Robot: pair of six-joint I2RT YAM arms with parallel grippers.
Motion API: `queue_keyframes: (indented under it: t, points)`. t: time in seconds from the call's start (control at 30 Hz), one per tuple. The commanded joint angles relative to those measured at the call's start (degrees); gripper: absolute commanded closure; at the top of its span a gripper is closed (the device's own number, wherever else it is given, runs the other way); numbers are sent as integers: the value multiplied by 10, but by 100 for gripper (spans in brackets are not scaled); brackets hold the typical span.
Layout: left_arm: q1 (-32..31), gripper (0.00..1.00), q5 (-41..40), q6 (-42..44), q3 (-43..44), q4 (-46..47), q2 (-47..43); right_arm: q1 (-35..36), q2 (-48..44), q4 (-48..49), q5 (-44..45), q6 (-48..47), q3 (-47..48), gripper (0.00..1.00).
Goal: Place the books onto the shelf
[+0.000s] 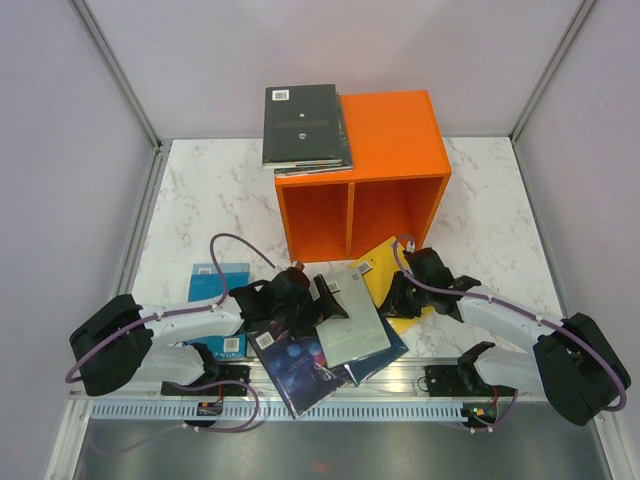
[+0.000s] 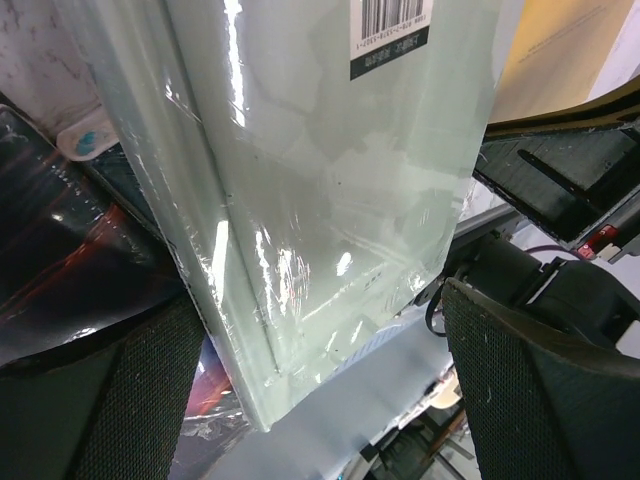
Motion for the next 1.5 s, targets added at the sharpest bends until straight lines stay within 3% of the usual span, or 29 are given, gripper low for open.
queue_keyframes:
  t: [0.0, 0.43, 0.6, 0.8, 0.93, 1.0, 1.1, 1.13, 1.23, 1.3, 1.47]
  points:
    - [-22, 0, -87, 21, 1, 10, 2, 20, 10, 20, -56, 11, -1, 74]
    - [-22, 3, -131, 21, -13, 63, -101, 71, -39, 48, -94, 42, -17, 74]
    - [-22, 8, -121, 19, -6, 74, -119, 78, -28, 50, -94, 40, -10, 74]
    - [-23, 12, -76, 35, 7, 134, -110, 80, -8, 52, -88, 35, -2, 75]
    - [-31, 20, -27, 52, 22, 170, -50, 80, 9, 54, -87, 32, 16, 76]
    - [-43, 29, -22, 57, 36, 171, -29, 80, 17, 54, -87, 32, 23, 76]
    - [-53, 54, -23, 58, 45, 170, -8, 81, 19, 52, -86, 30, 33, 77]
    - [-53, 72, -24, 56, 46, 167, -7, 81, 18, 52, -86, 30, 34, 78]
    - [-53, 90, -40, 57, 57, 116, -25, 81, 6, 37, -83, 26, 31, 78]
    - [-53, 97, -54, 65, 73, 81, -49, 82, -9, 28, -80, 24, 28, 78]
    - [-53, 98, -72, 93, 112, -60, -129, 80, -59, -19, -68, 18, 38, 78]
